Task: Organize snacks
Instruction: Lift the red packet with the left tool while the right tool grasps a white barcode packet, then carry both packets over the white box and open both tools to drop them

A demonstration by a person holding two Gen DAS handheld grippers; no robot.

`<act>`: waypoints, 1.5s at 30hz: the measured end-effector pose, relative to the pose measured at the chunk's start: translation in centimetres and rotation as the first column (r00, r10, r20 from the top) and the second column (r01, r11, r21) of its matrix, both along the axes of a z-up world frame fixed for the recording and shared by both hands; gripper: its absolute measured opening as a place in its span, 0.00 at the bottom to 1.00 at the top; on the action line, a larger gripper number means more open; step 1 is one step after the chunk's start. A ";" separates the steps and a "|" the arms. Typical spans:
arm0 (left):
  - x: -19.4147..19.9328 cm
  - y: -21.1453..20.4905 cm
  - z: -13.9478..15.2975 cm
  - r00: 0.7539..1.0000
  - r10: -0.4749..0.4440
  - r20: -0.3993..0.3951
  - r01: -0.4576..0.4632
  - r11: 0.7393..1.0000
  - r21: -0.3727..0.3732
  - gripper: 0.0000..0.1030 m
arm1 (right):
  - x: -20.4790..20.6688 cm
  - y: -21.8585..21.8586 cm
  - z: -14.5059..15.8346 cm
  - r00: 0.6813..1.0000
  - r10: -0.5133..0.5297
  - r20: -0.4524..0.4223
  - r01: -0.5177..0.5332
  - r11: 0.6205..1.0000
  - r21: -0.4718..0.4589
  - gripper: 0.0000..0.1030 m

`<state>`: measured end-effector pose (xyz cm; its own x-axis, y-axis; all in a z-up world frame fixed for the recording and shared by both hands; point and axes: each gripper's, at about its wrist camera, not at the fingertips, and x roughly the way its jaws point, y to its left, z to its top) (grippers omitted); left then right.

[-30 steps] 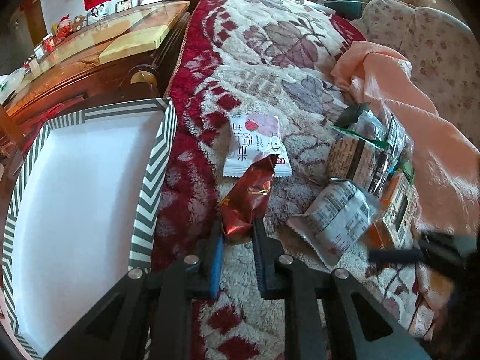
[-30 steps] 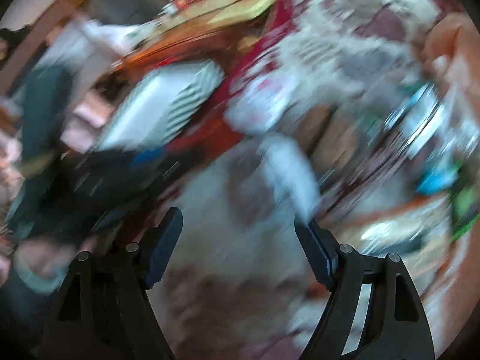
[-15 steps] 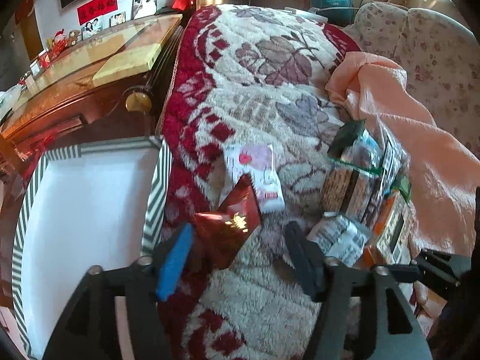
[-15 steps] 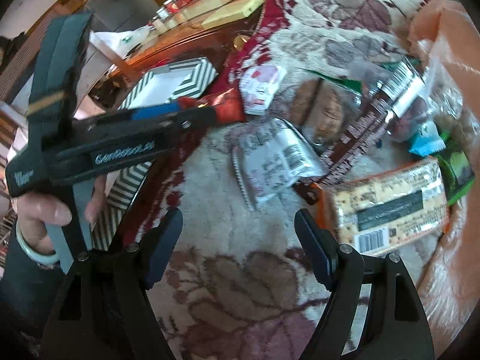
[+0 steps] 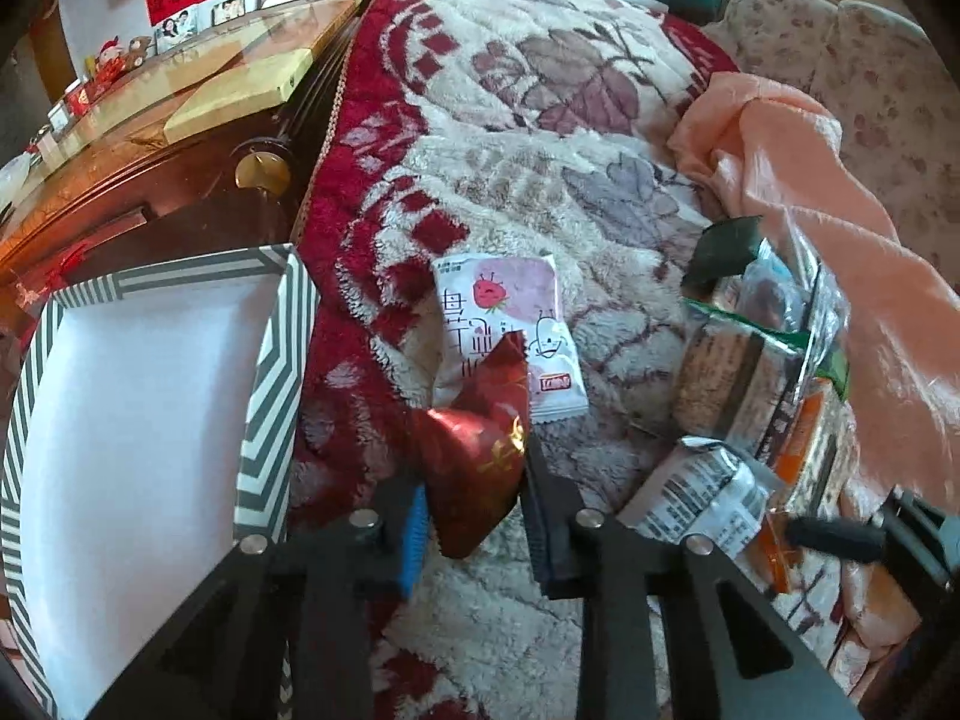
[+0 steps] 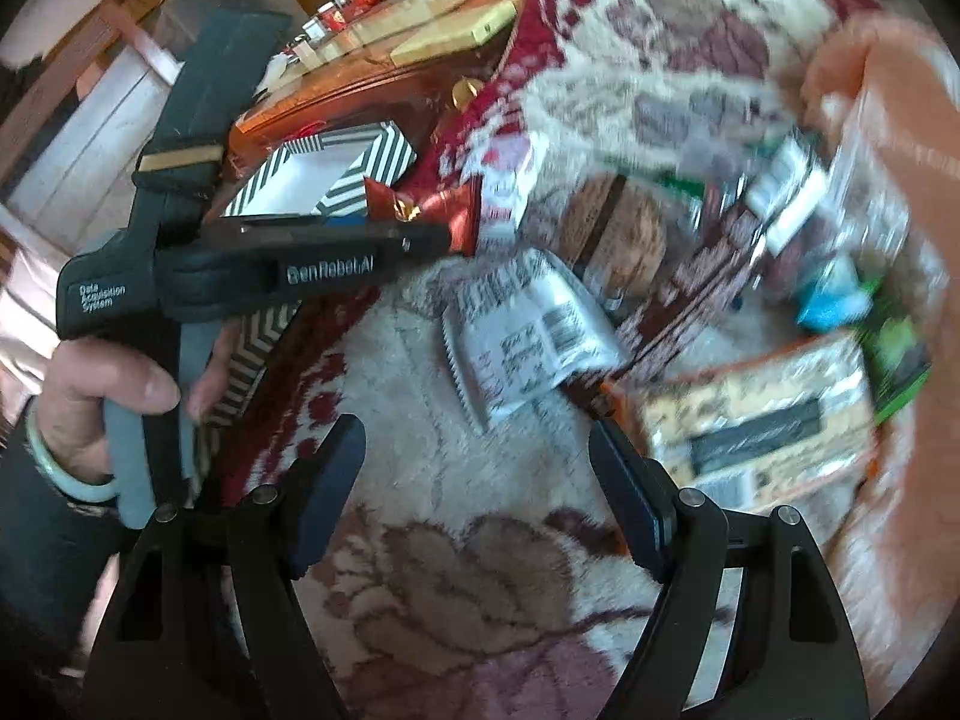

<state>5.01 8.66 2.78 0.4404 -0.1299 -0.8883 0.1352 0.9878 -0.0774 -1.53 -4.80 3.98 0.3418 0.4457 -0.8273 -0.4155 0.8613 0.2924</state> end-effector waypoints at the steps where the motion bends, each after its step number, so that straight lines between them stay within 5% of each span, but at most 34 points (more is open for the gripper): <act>1: -0.1 0.2 0.3 1.000 0.010 0.004 -0.010 1.000 -0.013 0.27 | 0.0 0.2 0.3 0.999 0.011 0.040 -0.010 0.999 -0.038 0.76; 5: -0.8 1.2 1.6 0.998 0.046 0.030 -0.045 0.997 -0.061 0.27 | 0.8 1.9 0.8 0.986 0.087 0.142 -0.058 0.979 -0.196 0.76; 14: -1.6 3.0 1.9 0.996 0.089 0.014 -0.087 0.989 -0.123 0.27 | 2.1 5.0 -2.2 0.972 0.201 0.126 -0.136 0.907 -0.400 0.70; 18: -2.6 3.8 3.0 0.994 0.110 0.030 -0.105 0.986 -0.127 0.27 | 2.4 3.8 -1.6 0.978 0.171 0.117 -0.119 0.926 -0.359 0.52; 32: -5.9 5.3 7.2 0.981 0.145 0.126 -0.139 0.989 -0.050 0.27 | 1.2 3.3 3.2 0.980 0.128 0.151 -0.100 0.978 -0.184 0.52; 45: -6.6 11.2 8.4 0.953 0.255 0.164 -0.264 0.964 0.035 0.27 | 1.9 10.5 6.2 0.952 0.238 0.193 -0.209 0.965 -0.159 0.51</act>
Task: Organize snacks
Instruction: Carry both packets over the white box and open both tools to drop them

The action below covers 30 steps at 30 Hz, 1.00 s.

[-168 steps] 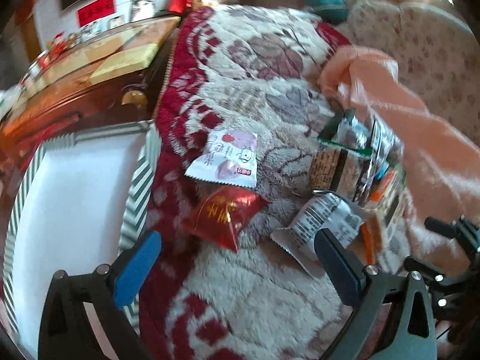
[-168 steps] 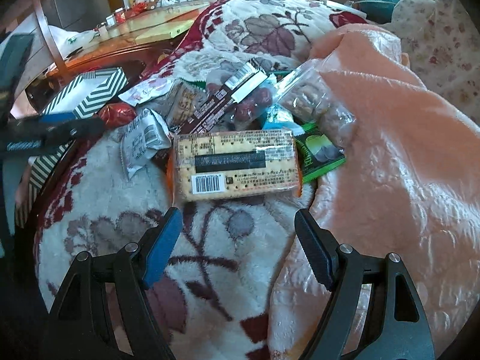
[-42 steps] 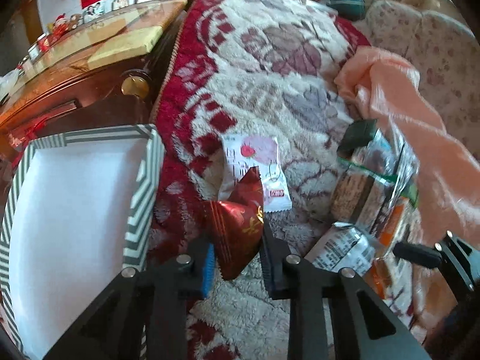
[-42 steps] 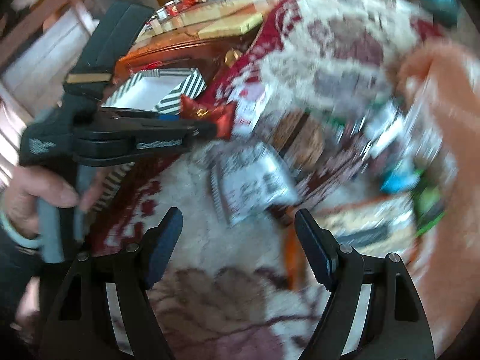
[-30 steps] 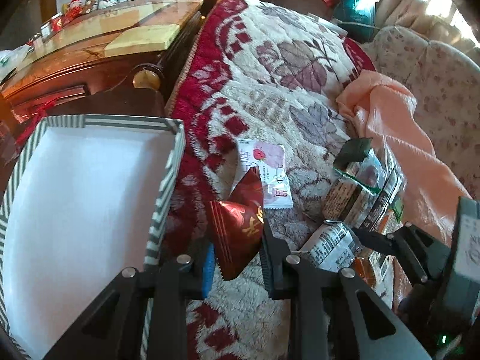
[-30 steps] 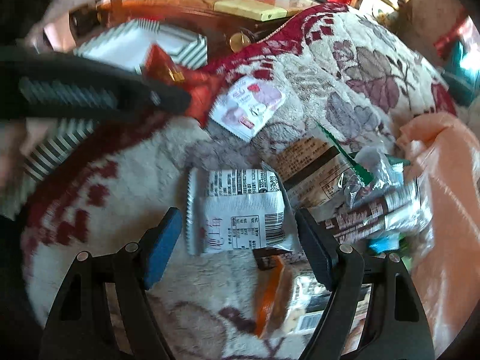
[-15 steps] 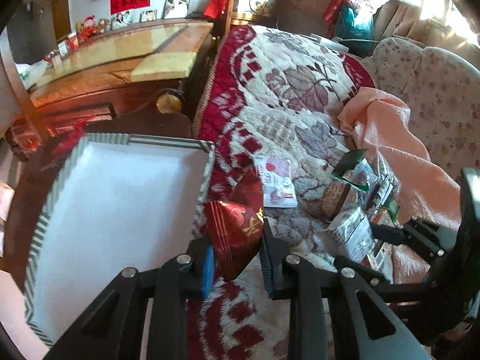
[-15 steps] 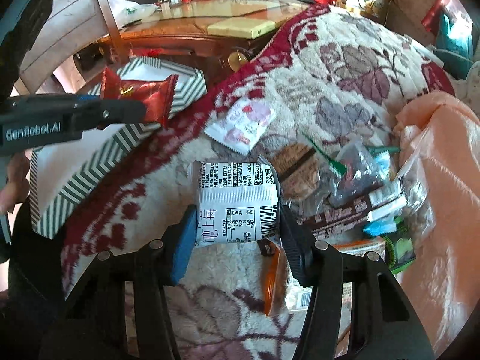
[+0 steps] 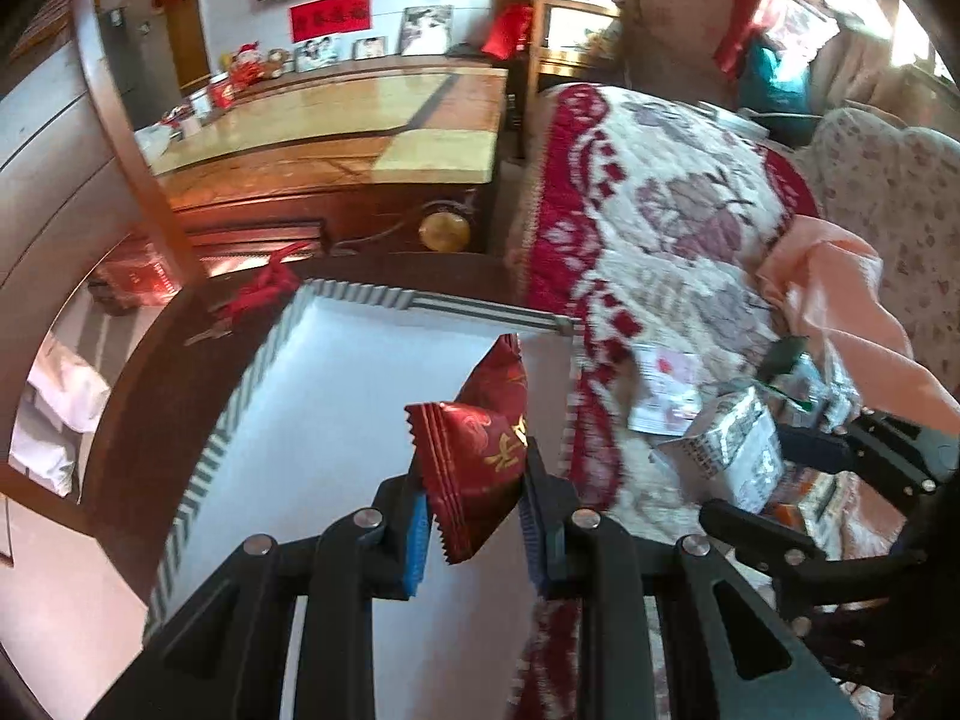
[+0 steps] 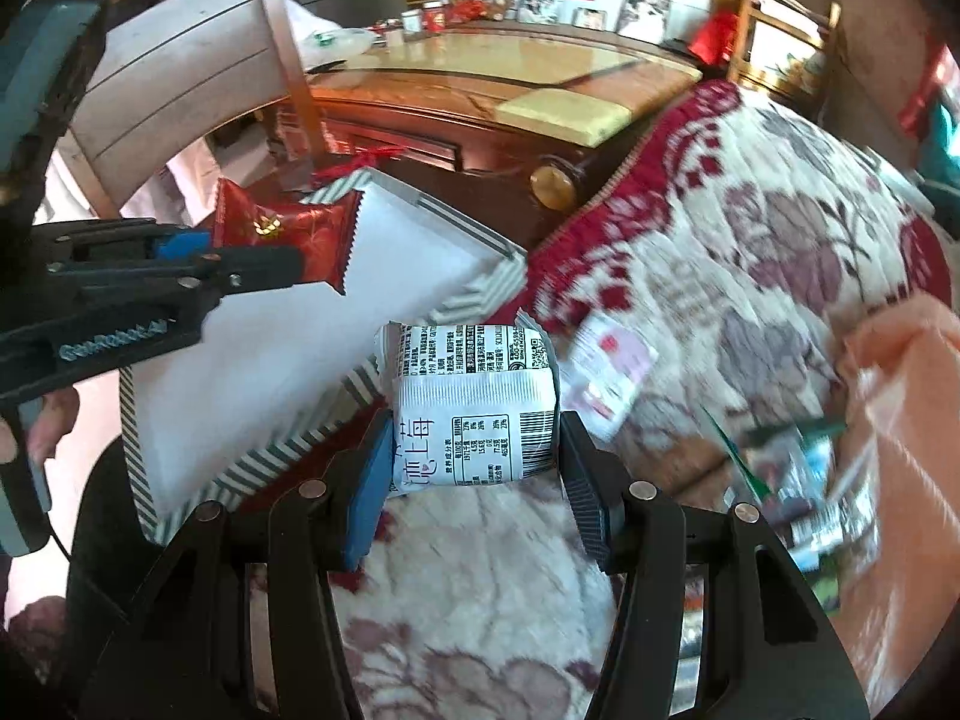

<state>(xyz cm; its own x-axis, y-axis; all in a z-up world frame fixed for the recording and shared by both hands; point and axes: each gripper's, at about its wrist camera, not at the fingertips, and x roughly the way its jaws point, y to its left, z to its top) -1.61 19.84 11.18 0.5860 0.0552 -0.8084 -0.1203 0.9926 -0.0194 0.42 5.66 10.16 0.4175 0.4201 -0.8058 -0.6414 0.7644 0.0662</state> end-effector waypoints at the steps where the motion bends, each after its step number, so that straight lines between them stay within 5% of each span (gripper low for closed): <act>1: 0.2 0.6 -0.2 1.000 0.011 -0.005 -0.011 1.000 -0.003 0.27 | 0.1 0.6 0.1 1.000 0.008 0.001 -0.008 1.000 0.001 0.51; 11: 3.3 5.0 -3.4 0.992 0.110 -0.064 -0.112 0.993 -0.029 0.27 | 3.5 6.3 0.2 0.997 0.069 -0.020 -0.069 0.998 -0.008 0.51; 19: 6.3 7.5 -7.0 0.979 0.148 -0.138 -0.158 0.986 -0.059 0.27 | 7.8 10.6 -3.6 0.992 0.092 -0.091 -0.099 0.992 -0.079 0.51; 28: 7.9 7.7 -7.4 0.981 0.152 -0.118 -0.159 0.986 -0.054 0.28 | 9.4 12.2 -6.5 0.984 0.091 -0.152 -0.106 0.989 -0.099 0.53; 30: 7.8 7.7 -7.5 0.982 0.154 -0.109 -0.161 0.985 -0.057 0.32 | 9.2 12.2 -6.3 0.984 0.092 -0.155 -0.105 0.991 -0.078 0.61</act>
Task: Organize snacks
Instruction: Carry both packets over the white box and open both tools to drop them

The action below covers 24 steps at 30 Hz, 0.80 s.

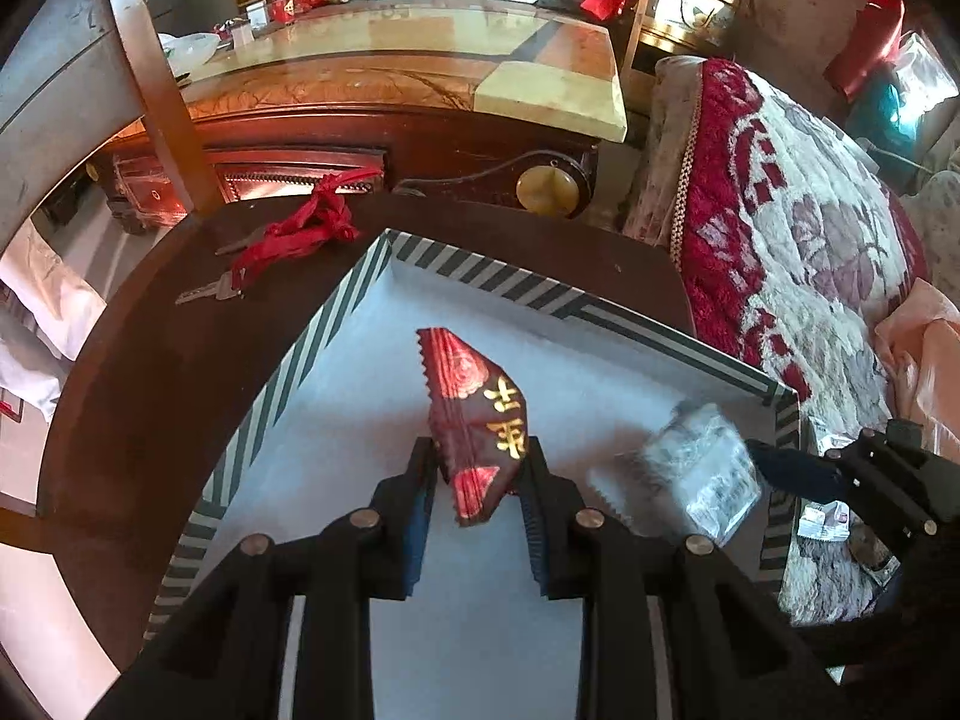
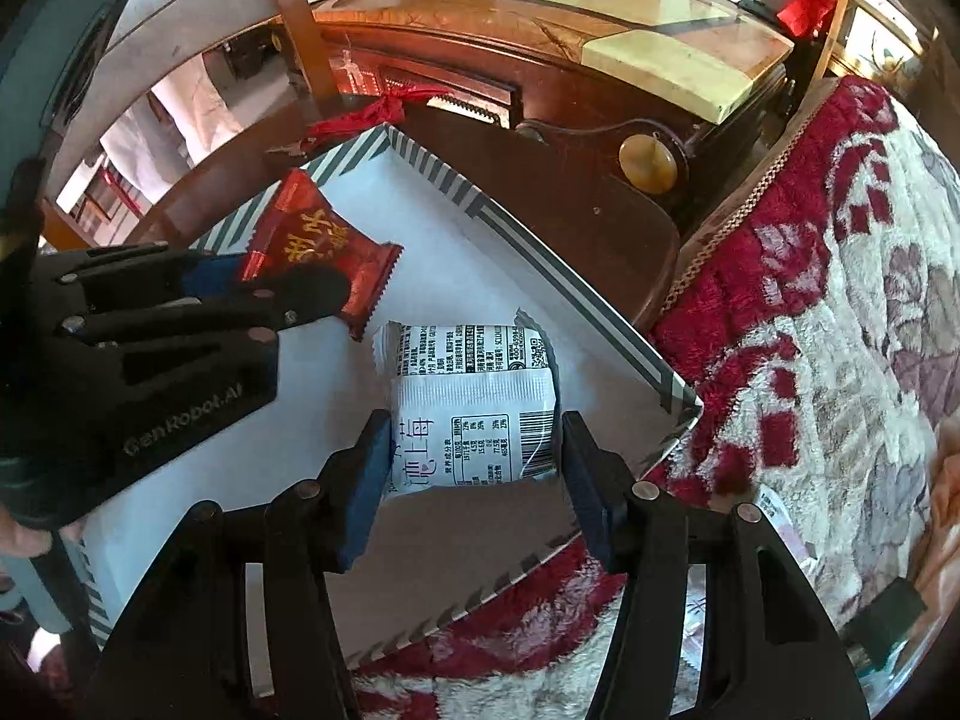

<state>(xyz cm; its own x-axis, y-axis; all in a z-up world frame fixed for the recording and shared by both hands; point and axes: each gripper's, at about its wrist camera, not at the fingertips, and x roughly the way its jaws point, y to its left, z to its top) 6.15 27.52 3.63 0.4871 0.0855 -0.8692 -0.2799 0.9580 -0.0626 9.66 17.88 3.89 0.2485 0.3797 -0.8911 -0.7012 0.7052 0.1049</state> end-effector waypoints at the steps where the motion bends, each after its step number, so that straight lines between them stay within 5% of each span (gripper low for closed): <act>1: -0.1 0.0 -0.1 1.000 0.002 0.000 -0.002 1.000 0.001 0.34 | -0.1 0.0 0.1 1.000 0.005 -0.004 -0.005 1.000 0.011 0.63; 3: -0.5 -0.1 -0.1 1.000 0.008 0.001 -0.008 1.000 0.011 0.53 | -0.5 -0.2 0.4 1.000 0.006 0.009 -0.006 1.000 0.014 0.63; 15: -5.0 -4.4 5.1 0.988 -0.059 0.145 0.046 0.995 0.092 0.82 | -5.9 -8.7 4.8 0.994 -0.109 0.003 0.106 0.975 0.196 0.63; 24: -7.7 -11.5 5.8 0.980 -0.144 0.137 0.148 0.989 -0.021 0.84 | -9.6 -21.8 4.2 0.956 -0.293 0.003 0.289 0.944 0.160 0.63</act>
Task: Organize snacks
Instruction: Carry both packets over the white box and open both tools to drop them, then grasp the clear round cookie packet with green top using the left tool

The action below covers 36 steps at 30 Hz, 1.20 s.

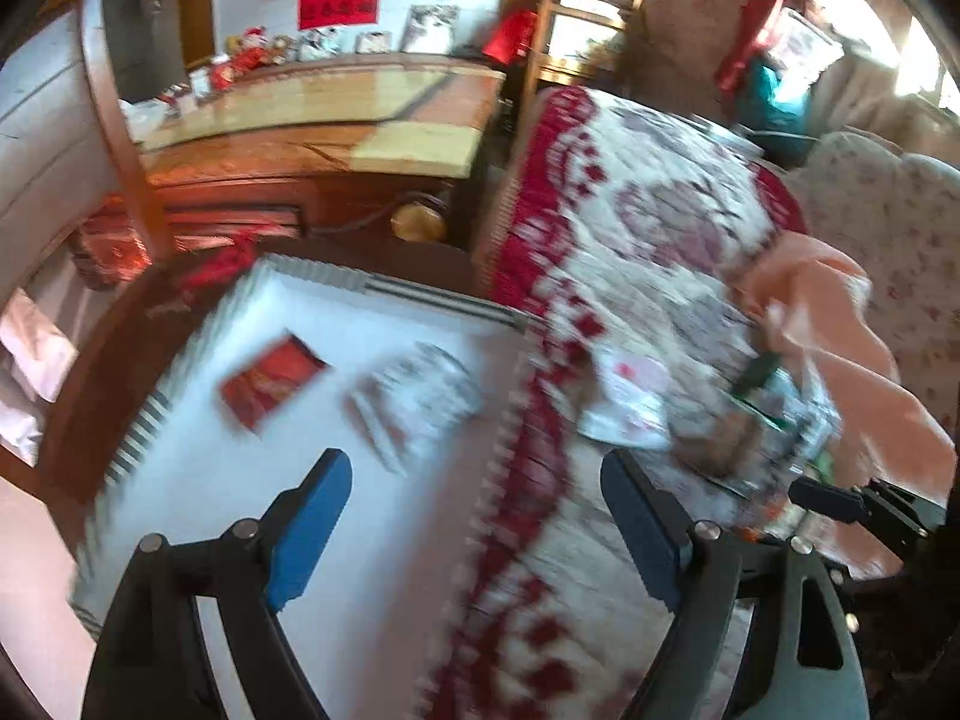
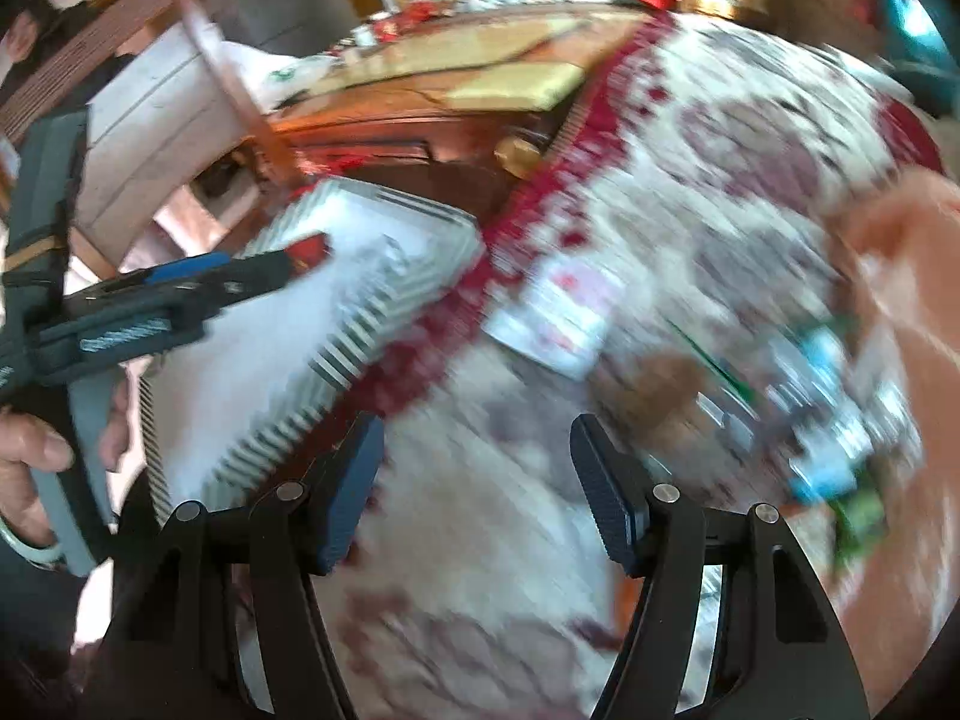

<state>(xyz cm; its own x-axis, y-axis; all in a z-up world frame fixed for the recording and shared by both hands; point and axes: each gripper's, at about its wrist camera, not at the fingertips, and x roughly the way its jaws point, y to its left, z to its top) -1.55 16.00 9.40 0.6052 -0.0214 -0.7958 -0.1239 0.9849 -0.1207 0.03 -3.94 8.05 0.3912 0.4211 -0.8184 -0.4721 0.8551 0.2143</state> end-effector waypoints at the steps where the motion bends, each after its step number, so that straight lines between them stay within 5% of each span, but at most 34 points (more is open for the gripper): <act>1: -0.2 -1.0 -0.2 1.000 -0.013 -0.011 0.013 1.000 -0.015 0.84 | -0.2 -0.9 0.0 1.000 -0.011 0.003 0.011 1.000 -0.006 0.63; 7: 0.3 -6.1 -0.7 0.995 -0.096 -0.041 0.096 0.995 -0.015 0.84 | -0.7 -7.4 -1.0 0.992 -0.125 -0.016 0.124 0.992 -0.026 0.63; 18: 3.8 -12.0 -2.2 0.979 -0.190 -0.074 0.190 0.982 -0.013 0.84 | -0.5 -9.3 -0.8 0.986 -0.165 -0.003 0.164 0.986 -0.021 0.63; 27: 5.6 -15.2 -3.7 0.908 -0.414 -0.065 0.415 0.910 -0.002 0.84 | -0.1 -10.6 -1.4 0.980 -0.197 -0.031 0.197 0.980 0.004 0.63; 36: 7.2 -16.5 -5.3 0.877 -0.471 -0.096 0.468 0.882 -0.051 0.84 | 0.2 -10.9 -1.9 0.977 -0.206 -0.047 0.206 0.979 -0.004 0.63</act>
